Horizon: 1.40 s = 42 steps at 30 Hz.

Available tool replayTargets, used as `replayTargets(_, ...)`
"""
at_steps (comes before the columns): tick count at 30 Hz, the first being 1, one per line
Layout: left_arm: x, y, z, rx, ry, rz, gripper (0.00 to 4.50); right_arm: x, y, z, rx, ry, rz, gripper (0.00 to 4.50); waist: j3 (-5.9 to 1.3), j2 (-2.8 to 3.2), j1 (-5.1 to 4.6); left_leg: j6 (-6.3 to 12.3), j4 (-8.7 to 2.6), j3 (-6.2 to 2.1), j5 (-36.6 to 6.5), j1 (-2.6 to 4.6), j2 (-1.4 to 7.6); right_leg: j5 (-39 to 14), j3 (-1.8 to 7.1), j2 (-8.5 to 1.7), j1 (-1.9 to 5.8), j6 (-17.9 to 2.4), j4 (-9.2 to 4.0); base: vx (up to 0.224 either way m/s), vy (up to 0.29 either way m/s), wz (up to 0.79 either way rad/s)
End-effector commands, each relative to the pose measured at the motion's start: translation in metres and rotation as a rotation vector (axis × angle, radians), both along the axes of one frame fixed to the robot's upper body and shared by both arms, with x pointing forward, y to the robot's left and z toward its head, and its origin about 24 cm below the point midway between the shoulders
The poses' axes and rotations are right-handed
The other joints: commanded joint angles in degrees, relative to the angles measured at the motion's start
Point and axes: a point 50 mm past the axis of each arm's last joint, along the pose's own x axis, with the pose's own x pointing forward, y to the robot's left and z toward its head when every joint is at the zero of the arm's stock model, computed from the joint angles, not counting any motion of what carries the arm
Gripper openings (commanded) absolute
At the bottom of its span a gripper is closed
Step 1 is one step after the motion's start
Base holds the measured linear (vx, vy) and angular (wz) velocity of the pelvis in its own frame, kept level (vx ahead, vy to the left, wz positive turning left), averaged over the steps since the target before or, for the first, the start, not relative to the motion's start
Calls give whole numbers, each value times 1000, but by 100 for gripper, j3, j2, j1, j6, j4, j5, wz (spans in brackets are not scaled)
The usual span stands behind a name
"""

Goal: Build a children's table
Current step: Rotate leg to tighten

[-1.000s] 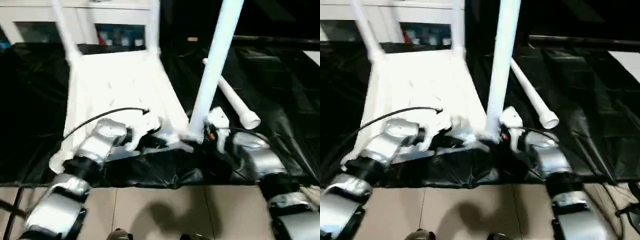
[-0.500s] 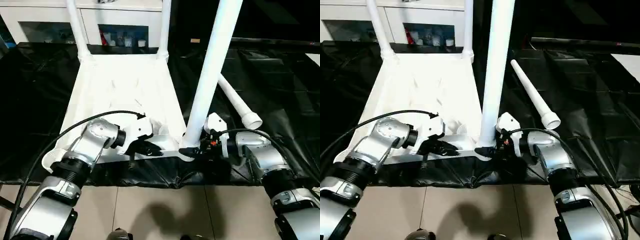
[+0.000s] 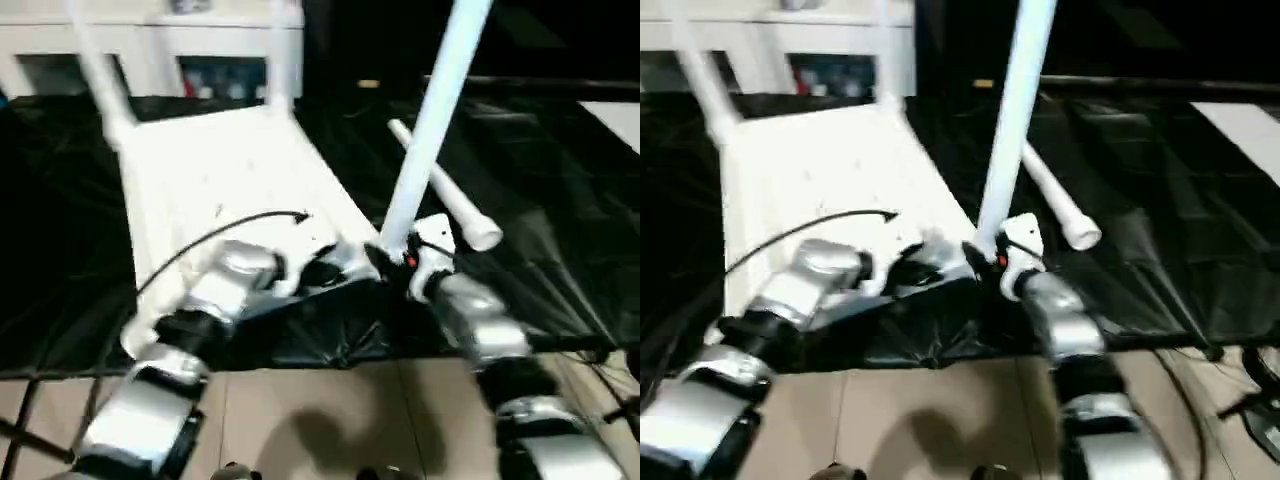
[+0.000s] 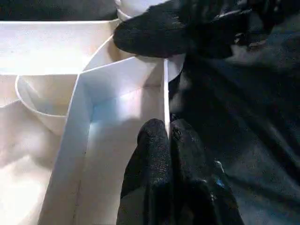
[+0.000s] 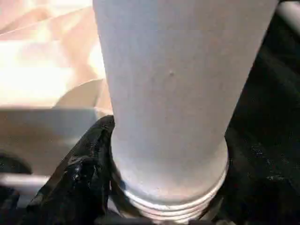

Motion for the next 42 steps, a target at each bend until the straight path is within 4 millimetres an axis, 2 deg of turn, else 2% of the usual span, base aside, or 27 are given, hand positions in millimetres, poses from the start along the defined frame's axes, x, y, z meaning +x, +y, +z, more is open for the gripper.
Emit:
replayTargets(1, -5, -32, 5, -32, -20, -80, 0, -6, 41, -5, 39, 34, 77, 274, -407, 24, -15, 42, -388, -106, -2341, 134, 91, -3312, 173, -338, 171, -603, -601, 0, 0, 0)
replayTargets(2, -6, -32, 4, -24, -22, -86, 0, -6, 46, -3, 32, 14, 95, 274, -407, 51, -19, 40, -387, -113, -2406, 137, 85, -3327, 163, -330, 172, -587, -602, 0, 0, 0)
replayTargets(3, -7, -33, 3, -14, -26, -94, 0, -5, 50, 0, 24, -8, 105, 274, -404, 40, -29, 44, -389, -110, -2432, 135, 85, -3328, 163, -326, 169, -576, -615, 0, 0, 0)
replayTargets(4, -7, -32, 2, -13, -27, -96, 0, -5, 50, 0, 26, -10, 106, 309, -399, 32, -43, 48, -387, -113, -2491, 140, 80, -3369, 154, -324, 164, -558, -623, 0, 0, 0)
replayTargets(6, -9, -30, 1, 1, -27, -117, 0, -4, 52, 5, 42, -31, 123, 344, -399, 30, -56, 72, -390, -119, -2493, 127, 80, -3371, 154, -327, 179, -543, -622, 0, 0, 0)
replayTargets(7, -9, -28, 1, 0, -31, -130, 0, -3, 50, 7, 39, -43, 138, 344, -400, 61, -49, 70, -393, -126, -2507, 126, 82, -3362, 153, -333, 180, -548, -621, 0, 0, 0)
replayTargets(8, -9, -24, 1, -2, -34, -145, 0, -2, 45, 9, 25, -56, 155, 346, -409, 35, -60, 95, -396, -125, -2505, 118, 86, -3265, 163, -328, 184, -583, -612, 0, 0, 0)
replayTargets(9, -9, -24, 1, -2, -34, -145, 0, -2, 45, 9, 25, -56, 155, 355, -410, 47, -54, 100, -400, -126, -2491, 115, 93, -3213, 171, -333, 185, -615, -600, 0, 0, 0)
replayTargets(10, -10, -19, 3, -6, -41, -169, 0, -1, 37, 12, 2, -71, 181, 368, -412, 6, -62, 106, -409, -122, -2442, 99, 103, -3105, 183, -330, 193, -664, -580, 0, 0, 0)
replayTargets(12, -10, -16, 5, -11, -45, -187, 0, -1, 33, 13, -10, -80, 203, 387, -420, 23, -59, 137, -421, -124, -2323, 53, 112, -2879, 201, -335, 235, -747, -528, 0, 0, 0)
replayTargets(13, -12, -11, 6, -12, -46, -223, 0, -1, 23, 15, -38, -93, 248, 390, -430, 7, -41, 153, -410, -107, -2253, 78, 118, -2747, 221, -340, 215, -817, -521, 0, 0, 0)
replayTargets(15, -14, -5, 7, -8, -40, -256, 0, -2, 14, 16, -73, -98, 299, 390, -444, 16, -9, 204, -405, -89, -2084, 69, 128, -2412, 251, -341, 237, -964, -468, 0, 0, 0)
replayTargets(17, -16, 1, 7, 4, -37, -289, 0, -4, 5, 16, -111, -88, 360, 390, -447, 32, 31, 220, -403, -65, -1953, 84, 155, -2042, 280, -332, 222, -1102, -419, 0, 0, 0)
replayTargets(18, -17, 3, 7, 9, -38, -303, 0, -5, 2, 16, -123, -81, 383, 390, -460, 28, 41, 241, -404, -62, -1829, 55, 145, -1835, 280, -319, 261, -1156, -376, 0, 0, 0)
replayTargets(19, -19, 8, 8, 27, -34, -337, 0, -7, -7, 17, -145, -63, 450, 390, -469, 25, 63, 260, -400, -59, -1730, 61, 153, -1662, 282, -318, 274, -1208, -349, 0, 0, 0)
replayTargets(22, -21, 13, 8, 37, -15, -378, 0, -11, -14, 19, -165, -44, 560, 390, -470, 29, 108, 296, -381, -26, -1618, 95, 174, -1384, 301, -311, 263, -1355, -315, 0, 0, 0)
replayTargets(25, -24, 15, 9, 44, -5, -428, 0, -17, -18, 20, -158, -4, 687, 390, -478, 20, 160, 367, -372, -17, -1365, 50, 183, -1093, 298, -301, 303, -1439, -250, 0, 0, 0)
replayTargets(27, -26, 15, 10, 40, 5, -460, 0, -19, -20, 22, -158, 24, 763, 390, -457, 24, 195, 409, -371, -8, -1405, 54, 185, -1188, 300, -308, 298, -1418, -264, 0, 0, 0)
replayTargets(28, -27, 15, 12, 28, 16, -483, 0, -20, -22, 22, -166, 46, 815, 390, -451, 22, 227, 391, -371, -1, -1484, 72, 188, -1332, 304, -321, 283, -1403, -282, 0, 0, 0)
replayTargets(32, -28, 16, 13, 25, 28, -503, 0, -18, -24, 24, -186, 59, 858, 351, -428, 9, 243, 245, -390, 0, -1723, 99, 192, -1822, 308, -327, 255, -1294, -330, 0, 0, 0)
replayTargets(34, -28, 18, 12, 31, 28, -504, 0, -17, -23, 25, -190, 61, 864, 341, -426, 17, 239, 215, -396, -4, -1715, 92, 190, -1899, 308, -333, 256, -1256, -334, 0, 0, 0)
replayTargets(36, -28, 21, 11, 38, 32, -504, 0, -18, -21, 25, -180, 63, 873, 315, -439, -13, 237, 208, -392, -5, -1681, 91, 192, -1930, 308, -337, 259, -1218, -335, 0, 0, 0)
replayTargets(40, -28, 24, 10, 42, 36, -494, 0, -22, -19, 22, -165, 74, 895, 307, -443, -12, 239, 236, -389, -4, -1580, 74, 190, -1817, 307, -331, 265, -1230, -319, 0, 0, 0)
replayTargets(41, -27, 24, 10, 44, 37, -487, 0, -24, -18, 21, -161, 77, 897, 281, -448, -12, 239, 241, -387, -3, -1561, 77, 192, -1793, 308, -333, 265, -1234, -315, 0, 0, 0)
replayTargets(42, -26, 24, 10, 40, 34, -473, 0, -24, -18, 20, -143, 76, 880, 277, -448, -10, 240, 251, -386, -1, -1540, 77, 192, -1755, 309, -329, 262, -1247, -312, 0, 0, 0)
